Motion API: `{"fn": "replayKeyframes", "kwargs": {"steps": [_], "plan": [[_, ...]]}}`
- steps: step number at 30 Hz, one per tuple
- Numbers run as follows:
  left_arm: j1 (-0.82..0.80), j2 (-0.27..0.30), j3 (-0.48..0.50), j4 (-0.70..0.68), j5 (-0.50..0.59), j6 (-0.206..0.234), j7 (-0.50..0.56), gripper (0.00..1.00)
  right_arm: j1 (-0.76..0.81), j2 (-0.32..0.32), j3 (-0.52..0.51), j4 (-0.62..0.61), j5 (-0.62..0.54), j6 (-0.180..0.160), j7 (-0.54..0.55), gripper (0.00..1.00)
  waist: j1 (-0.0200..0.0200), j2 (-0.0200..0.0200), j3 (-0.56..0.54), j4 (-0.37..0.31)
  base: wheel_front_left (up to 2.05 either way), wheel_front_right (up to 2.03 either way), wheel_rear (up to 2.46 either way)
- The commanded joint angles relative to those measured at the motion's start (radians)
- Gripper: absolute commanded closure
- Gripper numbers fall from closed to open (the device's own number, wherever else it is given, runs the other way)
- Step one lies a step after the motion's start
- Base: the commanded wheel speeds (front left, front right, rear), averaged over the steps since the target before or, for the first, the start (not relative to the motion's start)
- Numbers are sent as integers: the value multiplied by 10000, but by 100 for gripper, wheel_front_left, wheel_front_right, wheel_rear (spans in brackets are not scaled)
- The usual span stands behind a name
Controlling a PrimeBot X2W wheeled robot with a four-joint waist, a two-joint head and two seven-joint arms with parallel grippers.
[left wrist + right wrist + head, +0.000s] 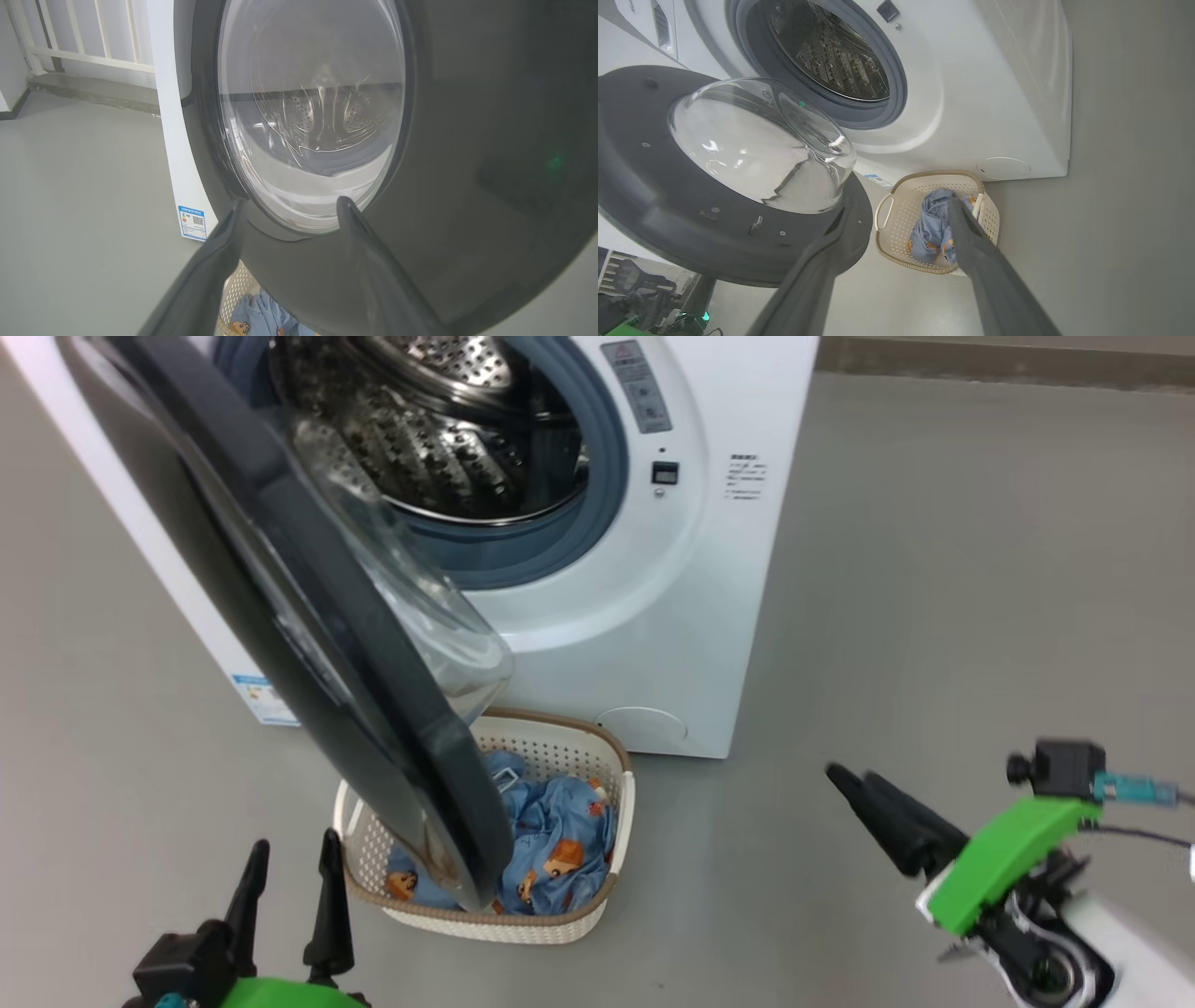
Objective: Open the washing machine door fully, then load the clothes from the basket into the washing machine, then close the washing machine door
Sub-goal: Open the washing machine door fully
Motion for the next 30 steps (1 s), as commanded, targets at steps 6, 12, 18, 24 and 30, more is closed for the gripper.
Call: {"fn": "replayKeyframes", "kwargs": {"steps": [6, 12, 18, 24, 30], "plan": [[90, 146, 483, -114, 213, -84, -65, 0, 371, -542, 1113, 515, -301, 58, -1883, 0, 0, 0, -226, -250, 0, 0, 0], [194, 146, 594, -86, 288, -108, -65, 0, 453, -860, 1940, 1378, -1002, 58, -2893, 0, 0, 0, -341, -360, 0, 0, 0], [259, 146, 661, -103, 329, -122, -65, 0, 648, -624, 888, 1714, -1925, 58, -2967, 0, 0, 0, -362, -450, 0, 0, 0], [263, 146, 697, -122, 338, -133, -65, 0, 1286, -110, -1231, 1396, -4149, 58, -2971, 0, 0, 0, -356, -470, 0, 0, 0], [237, 146, 699, -120, 332, -139, -65, 0, 2034, 505, -3074, 521, -6421, 58, -2972, 0, 0, 0, -341, -436, 0, 0, 0]]}}
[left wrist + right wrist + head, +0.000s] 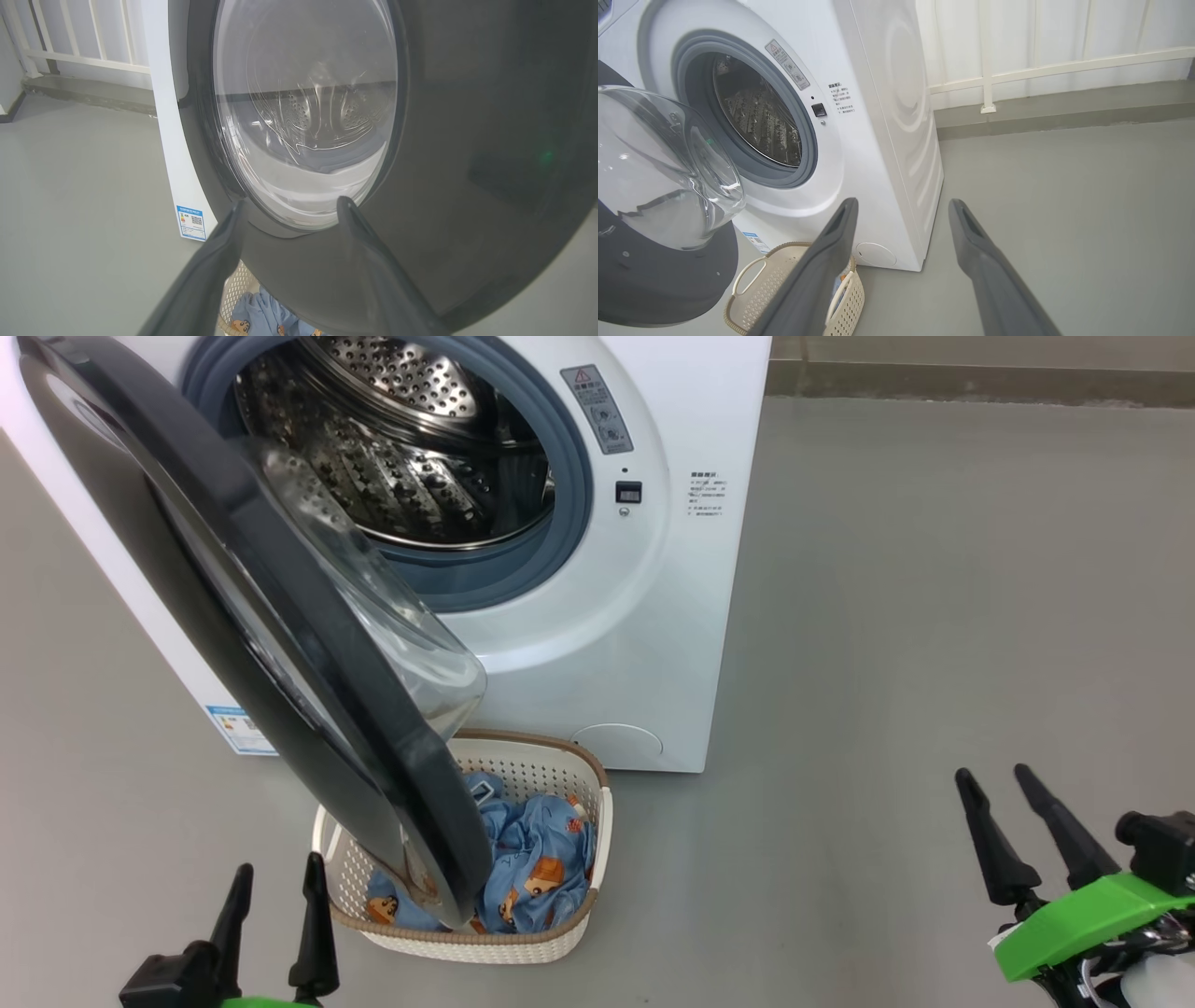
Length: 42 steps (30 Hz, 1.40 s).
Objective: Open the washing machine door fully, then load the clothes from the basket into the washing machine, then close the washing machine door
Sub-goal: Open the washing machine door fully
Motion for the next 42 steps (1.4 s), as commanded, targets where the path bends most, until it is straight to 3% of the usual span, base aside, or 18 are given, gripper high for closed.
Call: {"fn": "replayKeyframes", "kwargs": {"steps": [1, 9, 25, 26, 27, 28, 29, 35, 42], "plan": [[-91, 146, 314, -206, 90, -34, -65, 0, 184, -61, -230, -414, -468, 56, -123, 0, 0, 0, 1, 11, 0, 0, 0], [-123, 146, 297, -238, 86, -38, -65, 0, 863, 562, -1368, -1164, -1787, 56, -123, 0, 0, 0, 31, 43, 0, 0, 0], [-284, 146, 351, -338, 20, -44, -65, 0, 1290, 947, -1699, -1271, -2420, 56, -124, 0, 0, 0, 92, 62, 0, 0, 0], [-307, 146, 362, -411, 7, -44, -65, 13, 1299, 957, -1722, -1274, -2427, 56, -124, 0, 0, 0, 77, 69, 0, 0, 0], [-323, 146, 374, -494, -10, -45, -65, 64, 1306, 961, -1754, -1286, -2444, 56, -124, 0, 0, 0, 61, 78, 0, 0, 0], [-323, 146, 374, -494, -10, -45, -65, 64, 1306, 961, -1754, -1286, -2444, 56, -124, 0, 0, 0, 61, 78, 0, 0, 0], [-338, 146, 382, -572, -49, -45, -65, 100, 1315, 967, -1788, -1288, -2446, 56, -124, 0, 0, 0, 46, 89, 0, 0, 0], [-486, 146, 432, -1754, -38, 18, -65, 100, 1379, 997, -1887, -1323, -2437, 56, -124, 0, 0, 0, -31, 155, 0, 0, 0], [-499, 146, -118, -4571, 339, 595, -65, 100, 1389, 991, -1892, -1363, -2543, 56, -124, 0, 0, 0, -90, 140, 0, 0, 0]]}}
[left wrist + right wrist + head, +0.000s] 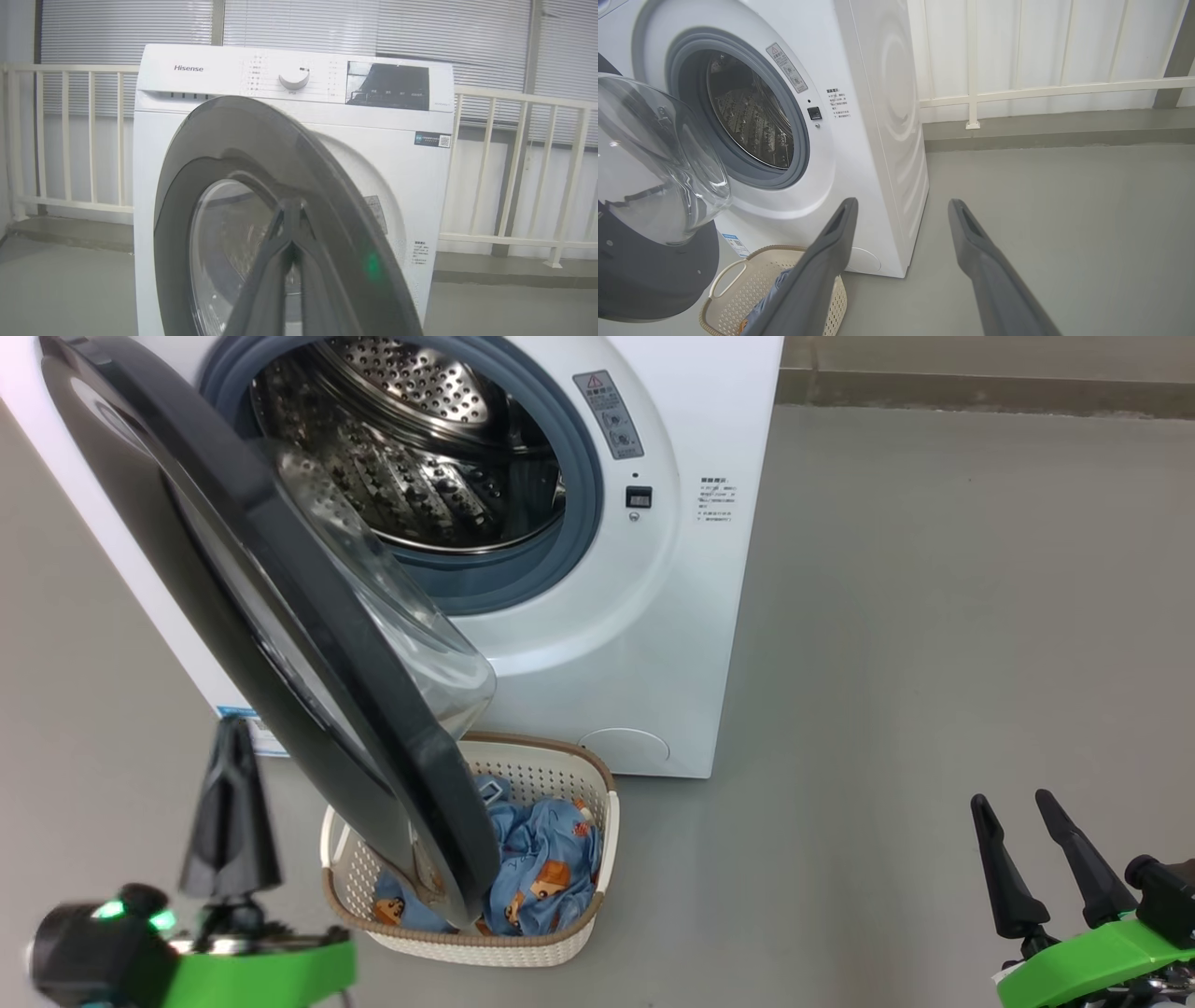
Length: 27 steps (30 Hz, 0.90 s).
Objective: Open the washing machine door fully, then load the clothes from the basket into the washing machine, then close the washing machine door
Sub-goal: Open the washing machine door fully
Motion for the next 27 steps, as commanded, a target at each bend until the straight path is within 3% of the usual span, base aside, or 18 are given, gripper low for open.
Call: {"fn": "replayKeyframes", "kwargs": {"steps": [1, 8, 14, 20, 27], "plan": [[-381, 131, 84, -518, 153, 76, -61, 100, -6, -186, 138, -257, -38, 46, -122, 0, 0, 0, -2, -8, 0, 0, 0], [-438, 131, -2304, -1690, 94, 275, 454, 100, -17, -165, 178, -290, -226, 46, -122, 0, 0, 0, 41, -133, 0, 0, 0], [-791, 131, -4030, -593, -820, 572, 854, 100, -51, -110, 233, -294, -326, 46, -122, 0, 0, 0, 107, -243, 0, 0, 0], [-1313, 131, -4438, 1540, -1507, 1045, 776, 100, -89, -77, 297, -283, -374, 46, -122, 0, 0, 0, 177, -326, 0, 0, 0], [-1963, 131, -4317, 3253, -2235, 1282, 346, 100, -62, -120, 254, -262, -371, 46, -122, 0, 0, 0, 193, -270, 0, 0, 0]]}}
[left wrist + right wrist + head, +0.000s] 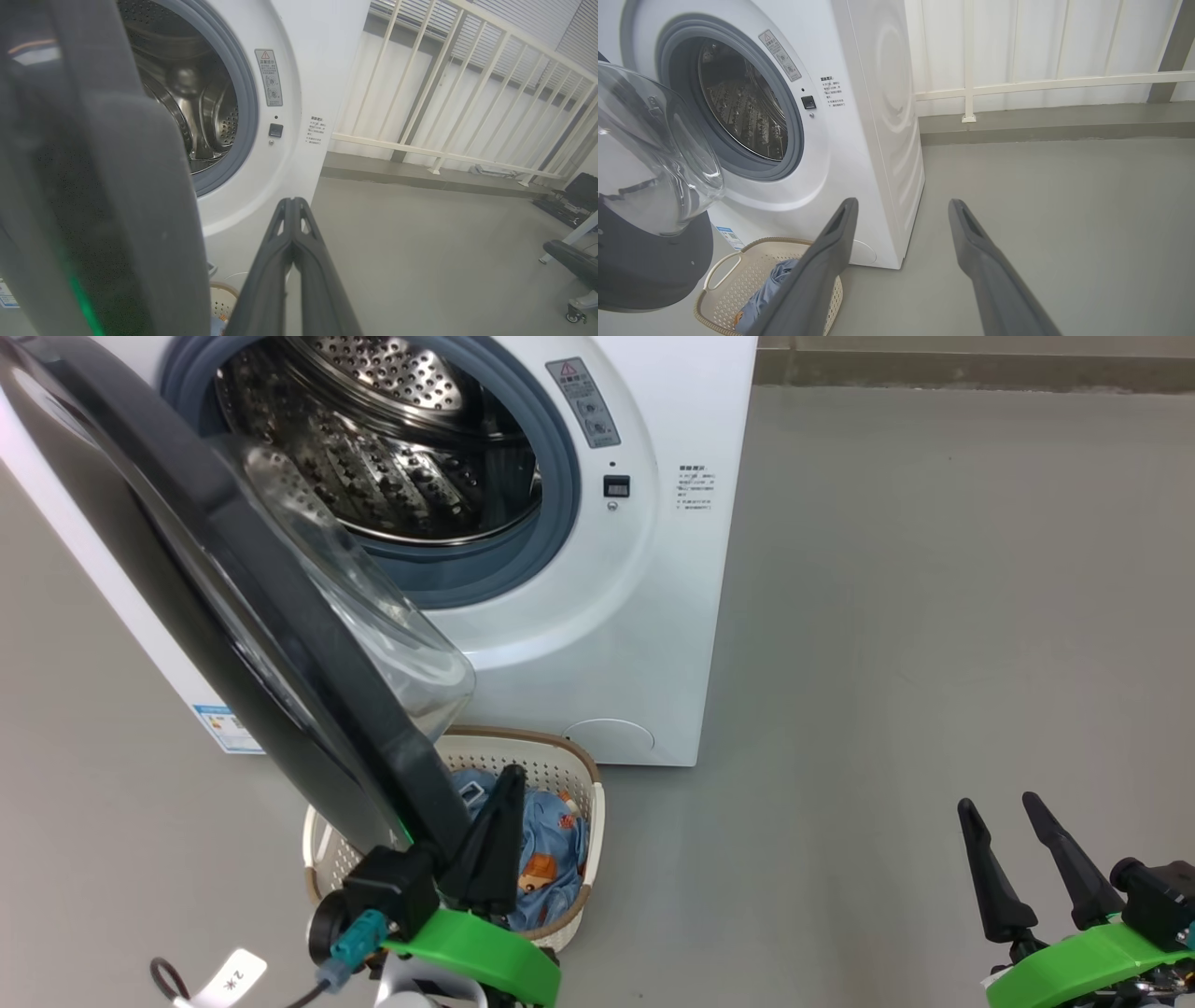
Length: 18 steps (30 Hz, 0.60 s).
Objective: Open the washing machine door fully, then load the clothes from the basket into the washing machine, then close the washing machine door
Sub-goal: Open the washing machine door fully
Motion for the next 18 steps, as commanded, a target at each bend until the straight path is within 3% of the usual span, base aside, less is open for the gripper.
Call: {"fn": "replayKeyframes", "kwargs": {"steps": [1, 18], "plan": [[-524, 49, 373, 159, -213, 64, -202, 100, -57, -231, 126, -224, -133, 46, -122, 0, 0, 0, -19, 38, 0, 0, 0], [-979, 49, 804, 1410, -681, 89, -547, 100, -52, -322, 54, -330, -367, 46, -122, 0, 0, 0, 27, 305, 0, 0, 0]]}}
